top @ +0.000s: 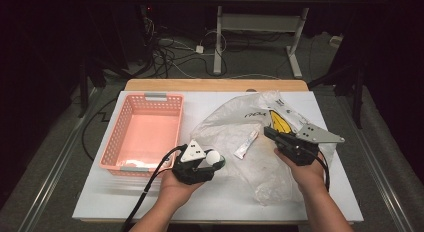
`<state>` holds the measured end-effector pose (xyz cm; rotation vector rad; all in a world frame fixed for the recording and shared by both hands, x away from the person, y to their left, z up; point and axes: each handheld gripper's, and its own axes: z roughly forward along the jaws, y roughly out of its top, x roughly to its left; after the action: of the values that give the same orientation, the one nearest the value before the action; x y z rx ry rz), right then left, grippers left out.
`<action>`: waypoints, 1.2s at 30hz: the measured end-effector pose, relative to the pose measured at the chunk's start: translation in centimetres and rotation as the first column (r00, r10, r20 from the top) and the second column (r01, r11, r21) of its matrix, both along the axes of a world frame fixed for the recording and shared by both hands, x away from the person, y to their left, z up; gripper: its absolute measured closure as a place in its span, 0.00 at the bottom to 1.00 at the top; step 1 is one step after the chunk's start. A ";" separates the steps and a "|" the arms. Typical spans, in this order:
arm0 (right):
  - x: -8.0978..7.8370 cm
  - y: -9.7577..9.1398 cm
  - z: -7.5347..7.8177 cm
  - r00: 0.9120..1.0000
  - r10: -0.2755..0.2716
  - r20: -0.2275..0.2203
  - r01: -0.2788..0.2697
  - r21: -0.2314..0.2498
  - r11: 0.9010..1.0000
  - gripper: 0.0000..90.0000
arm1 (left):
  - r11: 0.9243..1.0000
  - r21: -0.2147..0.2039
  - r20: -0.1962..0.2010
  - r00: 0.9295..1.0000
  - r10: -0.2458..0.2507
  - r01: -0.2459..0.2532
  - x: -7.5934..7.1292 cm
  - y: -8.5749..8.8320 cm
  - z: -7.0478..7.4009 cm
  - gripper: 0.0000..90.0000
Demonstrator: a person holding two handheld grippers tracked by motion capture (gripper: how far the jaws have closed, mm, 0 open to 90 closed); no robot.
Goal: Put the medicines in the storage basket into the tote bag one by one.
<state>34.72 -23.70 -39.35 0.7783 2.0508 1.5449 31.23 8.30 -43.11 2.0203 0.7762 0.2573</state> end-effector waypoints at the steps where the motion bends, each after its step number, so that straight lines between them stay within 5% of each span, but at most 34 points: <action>1: 0.0 0.0 0.0 1.000 -0.004 -0.002 0.004 0.007 1.000 1.00 | 1.000 -0.008 0.000 1.000 0.005 -0.005 0.1 0.0 0.1 0.54; 12: 0.1 0.2 0.0 1.000 -0.023 -0.004 0.023 0.025 0.999 1.00 | 1.000 -0.017 -0.004 1.000 -0.020 0.019 1.3 -2.3 0.1 0.54; 36: 0.1 0.1 0.0 1.000 -0.008 0.008 0.008 0.015 1.000 1.00 | 0.999 0.002 -0.014 0.999 -0.044 0.044 4.6 -9.1 -2.2 0.54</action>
<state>34.85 -23.61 -39.40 0.7840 2.0302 1.5582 35.87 -0.77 -45.28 2.0410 0.7391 0.2193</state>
